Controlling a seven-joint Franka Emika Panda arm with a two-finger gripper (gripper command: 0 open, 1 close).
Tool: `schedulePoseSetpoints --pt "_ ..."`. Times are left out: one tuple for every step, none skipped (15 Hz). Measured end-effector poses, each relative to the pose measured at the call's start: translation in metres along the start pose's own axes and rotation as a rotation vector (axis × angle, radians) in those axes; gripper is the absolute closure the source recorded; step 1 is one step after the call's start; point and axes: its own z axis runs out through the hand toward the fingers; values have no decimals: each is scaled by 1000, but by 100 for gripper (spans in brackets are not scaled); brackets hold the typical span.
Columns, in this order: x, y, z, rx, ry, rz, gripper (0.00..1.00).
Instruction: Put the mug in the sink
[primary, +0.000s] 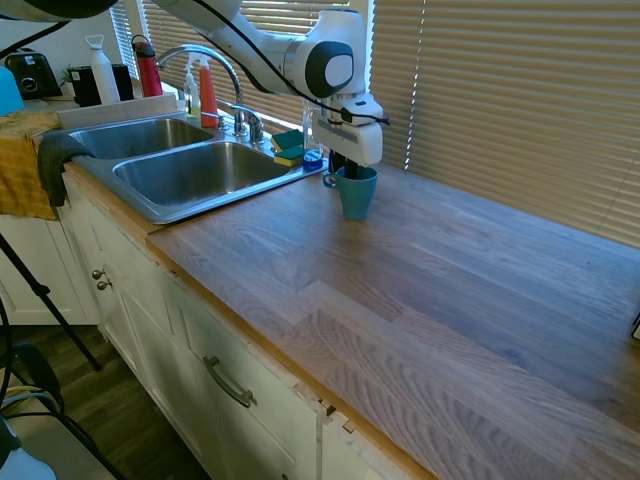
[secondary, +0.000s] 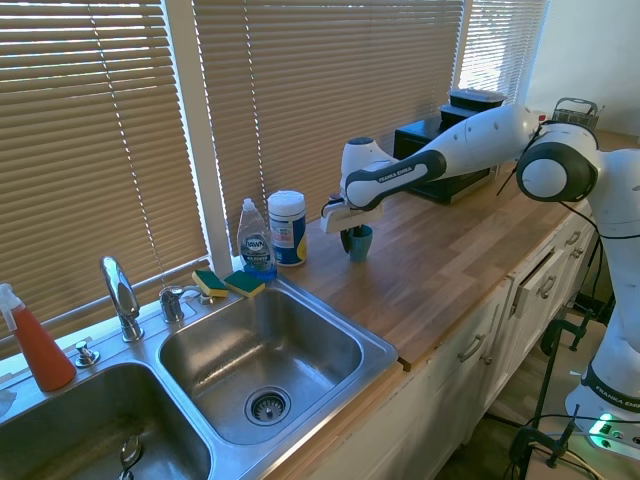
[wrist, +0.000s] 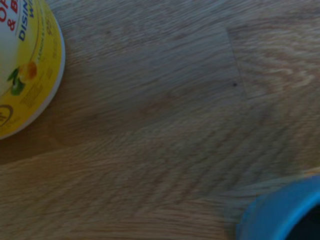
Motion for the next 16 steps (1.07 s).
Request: schedulePoseSetpoints --pt "0 0 -1 3 2 -2 100" --pt "1 0 -4 7 4 -5 100" --pt "2 0 -6 12 2 -9 100" --pt "3 0 -7 18 -1 -14 100" --pt "3 -1 -8 30 -1 -21 100" --pt "2 0 -10 44 -4 -28 100" --pt "-1 2 -12 58 -3 -38 100" --pt "-8 4 -18 73 0 -51 100" --pt "-19 6 -29 88 2 -66 100" --pt "-35 7 -43 101 3 -88 100" --pt "-56 8 -61 118 9 -119 100" --pt "-80 8 -78 130 20 -145 100" --pt "-105 6 -93 139 34 -169 100" --pt "-129 3 -103 143 46 -193 100" --pt "-152 -1 -108 142 58 -217 100" --pt "-177 -6 -109 139 68 -241 100"
